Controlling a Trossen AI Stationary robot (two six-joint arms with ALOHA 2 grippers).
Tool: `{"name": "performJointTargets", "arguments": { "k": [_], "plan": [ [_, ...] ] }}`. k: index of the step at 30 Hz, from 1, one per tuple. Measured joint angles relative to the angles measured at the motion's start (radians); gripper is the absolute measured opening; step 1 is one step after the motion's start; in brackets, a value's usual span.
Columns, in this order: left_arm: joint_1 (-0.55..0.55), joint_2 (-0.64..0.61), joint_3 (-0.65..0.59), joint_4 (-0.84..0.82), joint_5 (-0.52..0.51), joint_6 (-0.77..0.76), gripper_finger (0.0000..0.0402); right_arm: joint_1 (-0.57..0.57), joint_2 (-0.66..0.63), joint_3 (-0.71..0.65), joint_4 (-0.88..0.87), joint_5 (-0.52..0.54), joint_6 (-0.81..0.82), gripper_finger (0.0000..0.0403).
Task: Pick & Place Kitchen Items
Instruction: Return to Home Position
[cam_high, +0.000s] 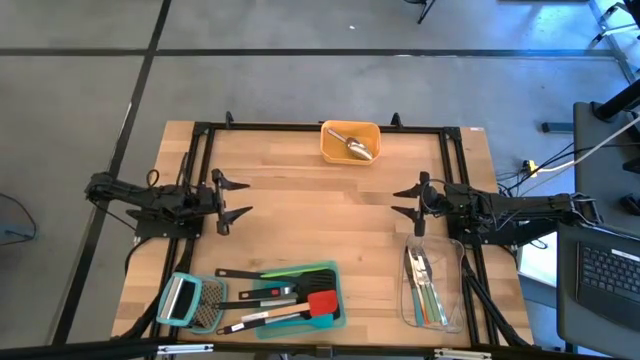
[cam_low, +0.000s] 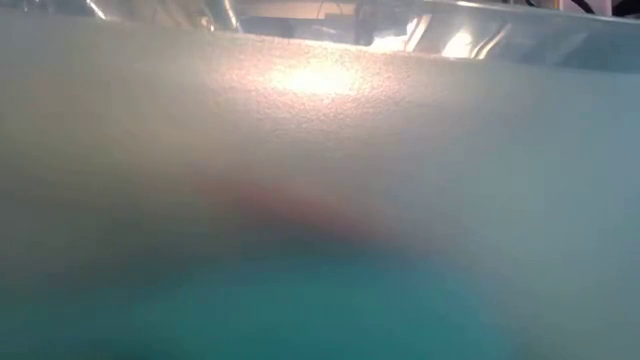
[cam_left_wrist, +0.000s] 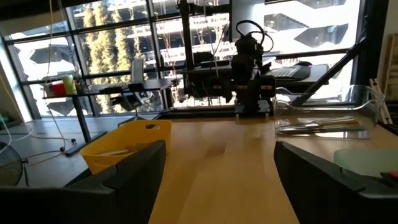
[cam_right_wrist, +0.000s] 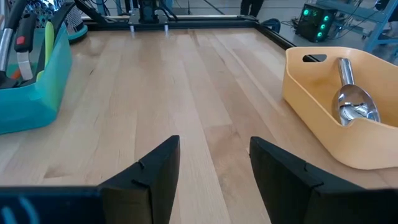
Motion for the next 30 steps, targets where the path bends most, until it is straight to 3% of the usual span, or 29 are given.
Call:
{"name": "performJointTargets", "arguments": {
  "k": [5, 9, 17, 30],
  "plan": [
    [0.009, 0.000, 0.000, 0.000, -0.013, -0.007, 0.0297, -0.008, 0.003, 0.000, 0.004, 0.007, 0.041, 0.0197],
    [0.053, 0.000, 0.000, -0.001, -0.013, -0.010, 0.0297, -0.049, -0.005, 0.000, 0.029, -0.087, 0.016, 0.0197],
    [0.170, 0.002, 0.000, -0.009, 0.120, -0.017, 0.0297, -0.149, -0.005, 0.000, -0.023, -0.132, 0.018, 0.0197],
    [0.265, 0.068, 0.000, -0.017, 0.202, -0.036, 0.0297, -0.075, -0.006, 0.000, -0.021, -0.142, 0.101, 0.0197]
  ]
}}
